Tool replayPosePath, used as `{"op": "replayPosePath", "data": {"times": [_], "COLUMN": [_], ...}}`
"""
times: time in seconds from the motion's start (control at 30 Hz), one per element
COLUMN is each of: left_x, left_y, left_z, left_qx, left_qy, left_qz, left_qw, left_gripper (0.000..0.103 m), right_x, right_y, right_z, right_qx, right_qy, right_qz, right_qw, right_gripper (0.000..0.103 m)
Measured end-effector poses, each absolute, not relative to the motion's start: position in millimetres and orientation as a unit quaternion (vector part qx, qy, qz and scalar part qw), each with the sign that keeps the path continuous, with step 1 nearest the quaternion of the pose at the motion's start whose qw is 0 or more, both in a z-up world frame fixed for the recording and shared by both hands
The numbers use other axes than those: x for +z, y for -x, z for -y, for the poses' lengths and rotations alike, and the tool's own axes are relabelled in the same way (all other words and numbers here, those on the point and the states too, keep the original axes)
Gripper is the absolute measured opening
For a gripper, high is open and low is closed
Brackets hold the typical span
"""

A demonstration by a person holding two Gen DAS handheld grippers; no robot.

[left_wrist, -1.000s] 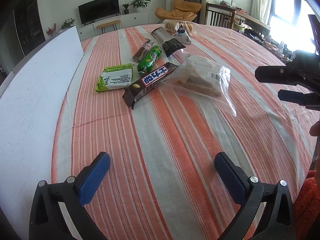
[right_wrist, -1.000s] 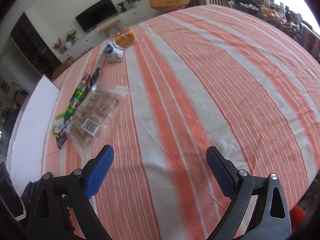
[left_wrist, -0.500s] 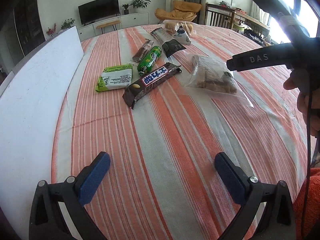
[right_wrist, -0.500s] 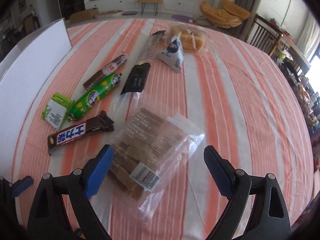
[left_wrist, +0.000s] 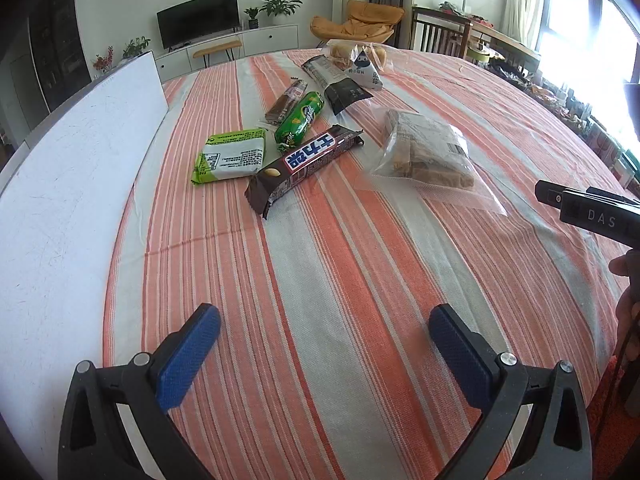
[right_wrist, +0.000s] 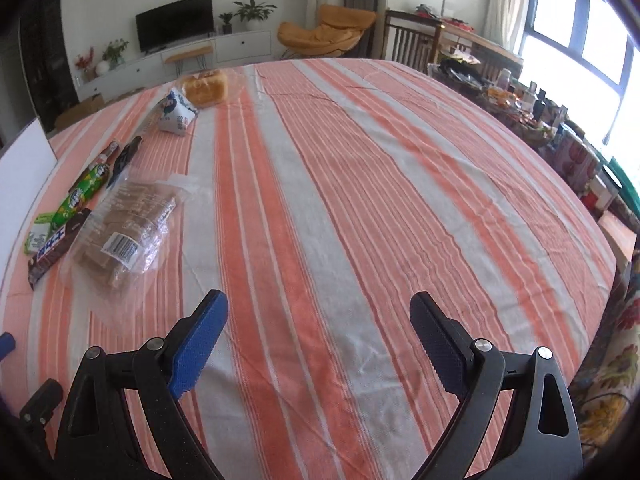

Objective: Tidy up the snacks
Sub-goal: 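Move both grippers back over the table toward the remaining snacks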

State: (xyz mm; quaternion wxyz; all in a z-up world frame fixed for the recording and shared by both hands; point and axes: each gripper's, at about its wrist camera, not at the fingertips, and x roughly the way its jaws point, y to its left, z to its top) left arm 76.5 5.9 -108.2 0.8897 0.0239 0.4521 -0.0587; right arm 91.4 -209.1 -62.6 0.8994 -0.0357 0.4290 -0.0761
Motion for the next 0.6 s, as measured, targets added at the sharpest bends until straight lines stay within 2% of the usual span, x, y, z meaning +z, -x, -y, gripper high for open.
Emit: {"op": "replayPosePath", "data": {"times": [0.13,0.33,0.6], "left_x": [-108,-108,-108], "left_y": [-76,-76,-76], "left_z": [-6,-6,-6], "left_qx": [-0.059,-0.059,-0.059], "left_qy": [-0.024,-0.024,-0.024], "left_qz": [-0.452,-0.452,-0.452], "left_qw": [0.890,0.890,0.890], "left_gripper": [0.103,0.103,0.103], "right_x": [-65,-77,-80], "right_y": [-95,-98,-95], "right_z": [203,225,222], "right_qx": [-0.072,-0.053,-0.060], "right_qy": [0.054,-0.012,-0.011], "right_qz": [-0.431,-0.454,-0.451], "right_qw": [0.898,0.889,0.891], "right_gripper": [0.094,0.095,0.096]}}
